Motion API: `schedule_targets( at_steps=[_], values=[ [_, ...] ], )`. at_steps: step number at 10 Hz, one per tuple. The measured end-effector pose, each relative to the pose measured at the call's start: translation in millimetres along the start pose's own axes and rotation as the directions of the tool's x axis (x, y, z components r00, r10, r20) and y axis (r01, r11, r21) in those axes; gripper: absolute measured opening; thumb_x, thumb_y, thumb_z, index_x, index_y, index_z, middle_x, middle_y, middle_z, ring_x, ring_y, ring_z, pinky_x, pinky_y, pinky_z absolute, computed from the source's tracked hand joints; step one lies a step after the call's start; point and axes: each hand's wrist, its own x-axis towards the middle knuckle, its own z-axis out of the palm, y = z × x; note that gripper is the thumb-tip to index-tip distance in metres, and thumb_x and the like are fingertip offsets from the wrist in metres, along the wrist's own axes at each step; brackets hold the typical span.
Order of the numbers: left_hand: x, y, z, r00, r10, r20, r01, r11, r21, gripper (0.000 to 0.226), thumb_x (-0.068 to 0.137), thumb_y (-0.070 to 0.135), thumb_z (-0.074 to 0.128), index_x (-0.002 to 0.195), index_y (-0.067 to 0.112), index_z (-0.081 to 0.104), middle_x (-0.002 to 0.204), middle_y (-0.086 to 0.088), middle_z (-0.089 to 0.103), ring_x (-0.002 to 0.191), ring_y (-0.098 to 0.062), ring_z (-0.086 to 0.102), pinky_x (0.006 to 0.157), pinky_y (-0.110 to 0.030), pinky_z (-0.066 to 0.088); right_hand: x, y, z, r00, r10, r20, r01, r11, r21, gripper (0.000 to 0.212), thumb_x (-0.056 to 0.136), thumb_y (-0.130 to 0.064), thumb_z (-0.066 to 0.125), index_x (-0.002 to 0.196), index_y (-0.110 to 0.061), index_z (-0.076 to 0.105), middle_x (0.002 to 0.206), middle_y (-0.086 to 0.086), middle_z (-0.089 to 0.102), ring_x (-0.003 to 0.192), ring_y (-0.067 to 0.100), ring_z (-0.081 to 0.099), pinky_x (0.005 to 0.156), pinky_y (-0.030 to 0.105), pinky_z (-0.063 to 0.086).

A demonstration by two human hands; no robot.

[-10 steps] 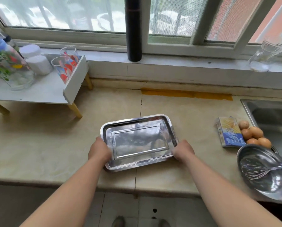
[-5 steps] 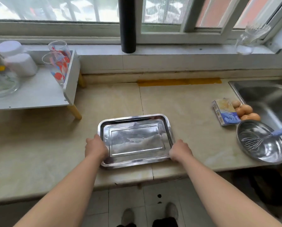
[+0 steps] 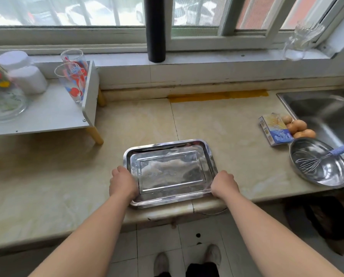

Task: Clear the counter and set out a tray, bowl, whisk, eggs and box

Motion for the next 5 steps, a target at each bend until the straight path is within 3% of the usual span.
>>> schedule_targets(
  at_steps=[2,3,5],
  values=[
    [-1.7,3.5,-0.1,1.000,-0.031,0.006,0.031,1.000,0.005,0.055,0.085,0.007,0.059,0.133,-0.001,0.033,0.138,-0.019,0.034,0.125,-0.039,0.043,0.099,-0.045,0.042,-5.3,3.0,-1.7,1.000,0.000,-0.020,0.000,1.000,-0.022,0.044,0.089,-0.010,0.048,0.132,-0.002,0.043,0.136,0.019,0.041,0.119,0.036,0.055,0.097,0.036,0.045],
    [-8.5,8.2,-6.1,0.998,-0.059,-0.023,0.059,0.998,0.017,0.052,0.087,0.009,0.052,0.134,-0.002,0.033,0.139,-0.019,0.036,0.127,-0.038,0.041,0.100,-0.045,0.041,-10.0,1.3,-7.0,1.000,-0.003,-0.027,0.004,1.000,0.012,0.044,0.089,-0.010,0.048,0.132,-0.002,0.042,0.137,0.019,0.040,0.120,0.036,0.054,0.097,0.037,0.045],
    [-19.1,26.7,-16.6,0.995,0.005,-0.102,0.000,0.999,0.053,0.048,0.090,0.014,0.046,0.135,0.001,0.034,0.140,-0.017,0.039,0.129,-0.035,0.040,0.104,-0.041,0.037,-14.7,-6.2,-21.7,0.996,-0.053,-0.071,0.060,0.994,0.094,0.044,0.089,-0.015,0.048,0.131,-0.003,0.041,0.138,0.018,0.042,0.125,0.036,0.049,0.101,0.040,0.043]
  ],
)
